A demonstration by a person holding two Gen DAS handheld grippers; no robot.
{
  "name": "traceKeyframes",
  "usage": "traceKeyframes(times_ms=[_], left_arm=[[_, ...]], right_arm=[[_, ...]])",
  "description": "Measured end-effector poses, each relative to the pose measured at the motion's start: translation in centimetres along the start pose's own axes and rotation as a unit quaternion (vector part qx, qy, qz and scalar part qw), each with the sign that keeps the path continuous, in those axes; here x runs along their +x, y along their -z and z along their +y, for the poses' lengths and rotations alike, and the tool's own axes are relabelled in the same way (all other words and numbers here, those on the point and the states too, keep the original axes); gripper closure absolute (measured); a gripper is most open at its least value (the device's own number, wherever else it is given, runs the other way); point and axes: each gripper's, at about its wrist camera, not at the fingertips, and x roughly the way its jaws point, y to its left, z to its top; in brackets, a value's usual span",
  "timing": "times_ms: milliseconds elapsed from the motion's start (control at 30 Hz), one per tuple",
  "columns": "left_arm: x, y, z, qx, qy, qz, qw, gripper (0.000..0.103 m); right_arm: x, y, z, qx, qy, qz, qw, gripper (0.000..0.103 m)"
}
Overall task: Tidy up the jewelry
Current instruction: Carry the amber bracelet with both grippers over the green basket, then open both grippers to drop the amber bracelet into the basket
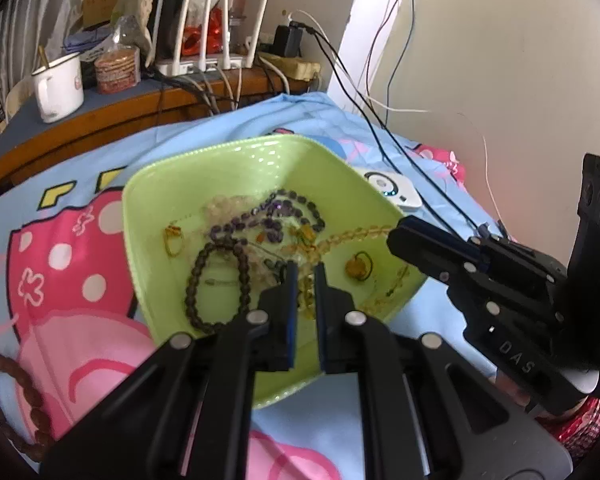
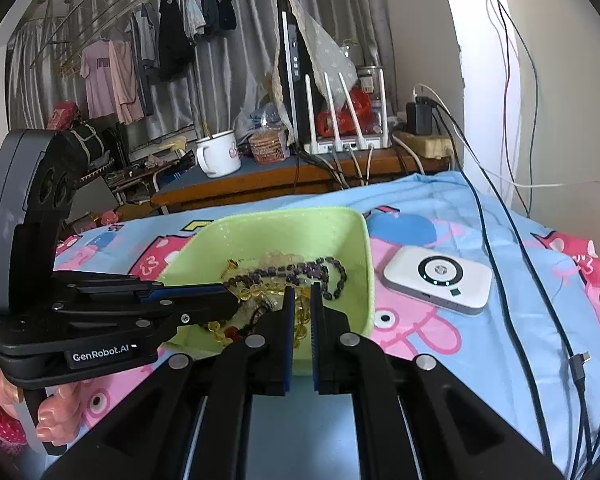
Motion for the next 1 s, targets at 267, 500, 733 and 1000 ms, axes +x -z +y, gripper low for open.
traceKeyframes(times_ms=[267, 500, 733, 1000], left_arm=[[0.7, 0.3, 0.1, -0.003, -0.001, 0.008, 1.0000, 0.096], [0.7, 0.3, 0.0, 0.001, -0.005, 0.008, 0.9999, 0.096], [1.4, -1.1, -0.8, 0.018, -0.018, 0.005, 0.9997, 0.095], [2.4, -1.5, -1.2, 0.023, -0.027, 0.008, 0.9993, 0.095]], right_arm=[[0.4, 0.2, -0.6, 0.009, -0.003, 0.007, 1.000, 0.103], [0.4, 0.1, -0.7, 0.013, -0.002, 0.008, 1.000, 0.103], [0.5, -0.5, -1.5, 0.020, 0.009, 0.005, 1.000, 0.103], [0.8, -0.3, -1.9, 0.022, 0.014, 0.010, 1.000, 0.103]])
